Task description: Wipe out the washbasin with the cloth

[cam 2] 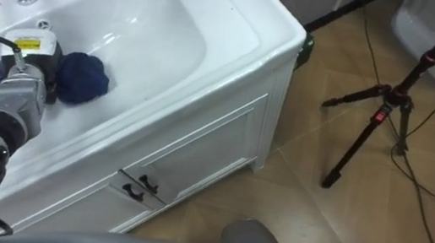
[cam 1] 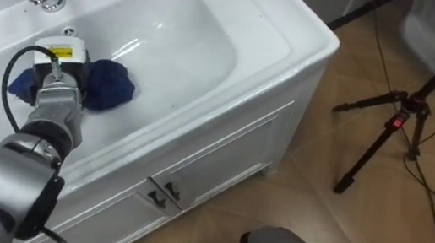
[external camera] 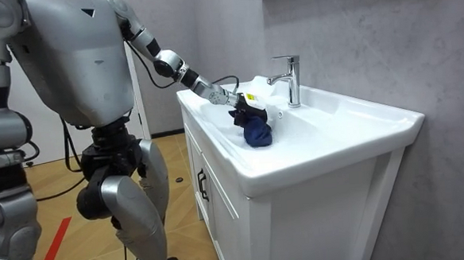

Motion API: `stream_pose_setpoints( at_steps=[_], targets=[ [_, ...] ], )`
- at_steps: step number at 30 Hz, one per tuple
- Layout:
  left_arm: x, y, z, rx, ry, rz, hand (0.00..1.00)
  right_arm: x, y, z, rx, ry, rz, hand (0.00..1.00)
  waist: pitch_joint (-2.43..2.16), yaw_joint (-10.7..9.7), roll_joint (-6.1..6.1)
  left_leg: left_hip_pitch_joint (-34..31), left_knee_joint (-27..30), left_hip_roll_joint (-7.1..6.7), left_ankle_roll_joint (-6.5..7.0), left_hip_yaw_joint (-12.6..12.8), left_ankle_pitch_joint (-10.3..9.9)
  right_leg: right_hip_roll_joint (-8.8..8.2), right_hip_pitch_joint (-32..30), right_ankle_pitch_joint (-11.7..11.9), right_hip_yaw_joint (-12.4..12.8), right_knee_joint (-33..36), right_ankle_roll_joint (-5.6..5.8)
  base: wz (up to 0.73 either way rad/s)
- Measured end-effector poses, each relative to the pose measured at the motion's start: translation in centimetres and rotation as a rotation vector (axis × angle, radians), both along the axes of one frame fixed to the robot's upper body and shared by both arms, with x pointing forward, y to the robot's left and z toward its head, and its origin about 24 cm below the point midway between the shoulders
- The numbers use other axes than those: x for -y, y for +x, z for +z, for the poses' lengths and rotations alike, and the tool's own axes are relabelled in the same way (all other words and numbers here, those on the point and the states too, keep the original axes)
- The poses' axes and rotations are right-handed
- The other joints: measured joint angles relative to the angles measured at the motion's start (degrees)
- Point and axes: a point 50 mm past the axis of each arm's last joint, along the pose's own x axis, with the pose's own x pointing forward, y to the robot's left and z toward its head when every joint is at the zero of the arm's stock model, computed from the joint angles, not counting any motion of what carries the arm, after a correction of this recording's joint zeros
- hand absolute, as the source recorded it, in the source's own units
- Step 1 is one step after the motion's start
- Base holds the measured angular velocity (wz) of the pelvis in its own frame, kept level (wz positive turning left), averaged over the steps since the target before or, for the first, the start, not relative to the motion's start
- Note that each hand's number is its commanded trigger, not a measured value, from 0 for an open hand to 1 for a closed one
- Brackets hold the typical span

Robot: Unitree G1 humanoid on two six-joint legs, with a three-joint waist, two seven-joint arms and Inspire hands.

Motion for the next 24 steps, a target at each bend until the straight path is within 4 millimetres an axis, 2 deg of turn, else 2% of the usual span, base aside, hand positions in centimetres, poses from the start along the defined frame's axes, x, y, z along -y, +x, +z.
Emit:
stream_pose_setpoints(
  at_steps=[4, 7, 12, 18, 20, 24],
  targets=[
    [-1.4, -0.2, 0.7, 0.031, 0.019, 0.030, 1.00, 0.3, 0.3, 0.2, 0.029, -0.032, -0.028, 0.00, -0.06, 0.64, 0.50, 0.35, -0.37, 0.02, -0.01, -1.06, 0.00, -0.31, 0.93, 0.06, -1.41, -0.94, -0.07, 0.13],
    [-1.6, -0.6, 0.5, 0.044, 0.024, 0.032, 1.00, 0.5, 0.1, 0.3, 0.032, -0.053, -0.037, 0.00, -0.03, 1.18, 0.77, 0.75, -0.66, -0.03, -0.02, -1.85, 0.01, -0.57, 1.70, -0.11, -2.42, -1.04, -0.12, 0.16],
    [-2.5, -1.9, -0.1, 0.039, 0.010, 0.087, 1.00, 0.6, -0.5, 0.4, 0.021, -0.068, -0.002, 0.00, 0.08, 2.66, 0.60, 0.85, -0.38, -0.10, -0.01, -2.25, 0.02, -0.91, 2.21, -0.58, -3.03, -1.34, -0.06, 0.07],
    [-3.6, -3.2, -0.2, 0.056, 0.011, 0.117, 1.00, 0.8, -1.7, 0.4, -0.004, -0.071, -0.023, 0.00, 0.15, 3.52, 0.31, 1.34, -0.43, -0.25, -0.11, -4.87, 0.07, -1.27, 3.40, -1.78, -4.93, -0.93, -0.28, 0.19],
    [-3.7, -3.3, -0.1, 0.065, 0.010, 0.115, 1.00, 0.8, -2.0, 0.4, -0.008, -0.072, -0.027, 0.00, 0.12, 4.62, 0.40, 1.46, -0.43, -0.19, -0.27, -5.10, 0.17, -1.36, 3.59, -2.11, -5.50, -0.75, -0.50, 0.08],
    [-3.7, -4.0, -0.4, 0.070, 0.008, 0.112, 1.00, 1.0, -1.1, 0.6, 0.034, -0.079, -0.029, 0.00, -0.02, 4.83, 0.61, 1.58, -0.25, -0.22, -0.39, -5.72, 0.24, -1.59, 3.80, -2.71, -6.29, 0.01, -0.72, 0.09]
  ],
)
